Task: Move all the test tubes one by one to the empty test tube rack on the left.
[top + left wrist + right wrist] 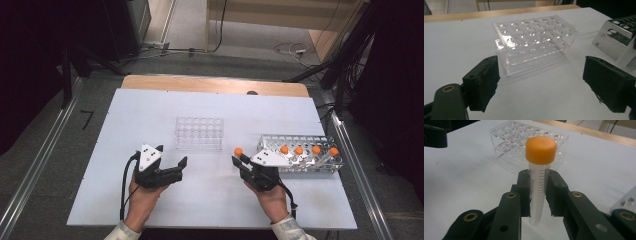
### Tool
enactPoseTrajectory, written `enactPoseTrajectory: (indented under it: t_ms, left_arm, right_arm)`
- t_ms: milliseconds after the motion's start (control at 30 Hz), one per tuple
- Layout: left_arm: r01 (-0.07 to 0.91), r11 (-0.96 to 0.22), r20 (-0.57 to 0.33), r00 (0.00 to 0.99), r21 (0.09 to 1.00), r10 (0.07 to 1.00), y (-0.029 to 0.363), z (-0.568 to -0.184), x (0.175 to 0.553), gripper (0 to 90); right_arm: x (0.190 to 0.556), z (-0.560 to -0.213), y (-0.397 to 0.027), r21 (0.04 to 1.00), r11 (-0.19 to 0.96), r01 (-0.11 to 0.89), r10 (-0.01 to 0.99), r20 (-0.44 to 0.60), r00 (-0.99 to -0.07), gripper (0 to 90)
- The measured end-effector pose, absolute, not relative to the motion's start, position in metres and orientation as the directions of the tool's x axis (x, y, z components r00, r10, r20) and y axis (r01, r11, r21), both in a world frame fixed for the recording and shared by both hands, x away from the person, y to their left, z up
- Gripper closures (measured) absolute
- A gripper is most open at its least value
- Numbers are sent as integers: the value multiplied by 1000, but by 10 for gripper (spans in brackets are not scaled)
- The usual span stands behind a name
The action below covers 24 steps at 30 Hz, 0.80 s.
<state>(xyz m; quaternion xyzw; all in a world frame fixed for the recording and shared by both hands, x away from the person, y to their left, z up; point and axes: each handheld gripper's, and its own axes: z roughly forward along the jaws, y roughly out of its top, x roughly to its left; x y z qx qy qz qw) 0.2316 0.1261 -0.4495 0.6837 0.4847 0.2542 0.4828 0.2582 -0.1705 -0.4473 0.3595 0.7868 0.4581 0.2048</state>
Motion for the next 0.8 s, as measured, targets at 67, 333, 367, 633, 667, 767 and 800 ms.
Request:
enactPoseTrajectory:
  t_ms: [67, 333, 367, 633, 667, 767, 800]
  left_arm:
    - [406, -72, -120, 428, 911, 896, 119, -444, 234, 181]
    - [374, -116, -115, 540, 920, 834, 87, -426, 242, 323]
    - [372, -112, -121, 549, 921, 827, 84, -426, 244, 323]
    - [368, -138, -123, 603, 919, 788, 67, -425, 249, 447]
    - [369, -139, -125, 606, 919, 785, 66, -425, 250, 487]
    - [367, -134, -132, 614, 921, 778, 67, -425, 251, 523]
    - [368, -134, -134, 617, 920, 775, 66, -426, 251, 542]
  right_arm:
    - [259, -448, -164, 868, 328, 373, 744, 6, -668, 720]
    - [264, -451, -140, 864, 352, 359, 712, 1, -702, 720]
    - [264, -451, -140, 864, 352, 359, 712, 1, -702, 720]
    - [264, -452, -123, 865, 361, 349, 689, 4, -724, 720]
    - [263, -452, -120, 866, 362, 345, 685, 4, -728, 720]
    - [265, -451, -120, 866, 357, 350, 687, 10, -727, 720]
    - [265, -452, -120, 866, 356, 351, 688, 12, -726, 720]
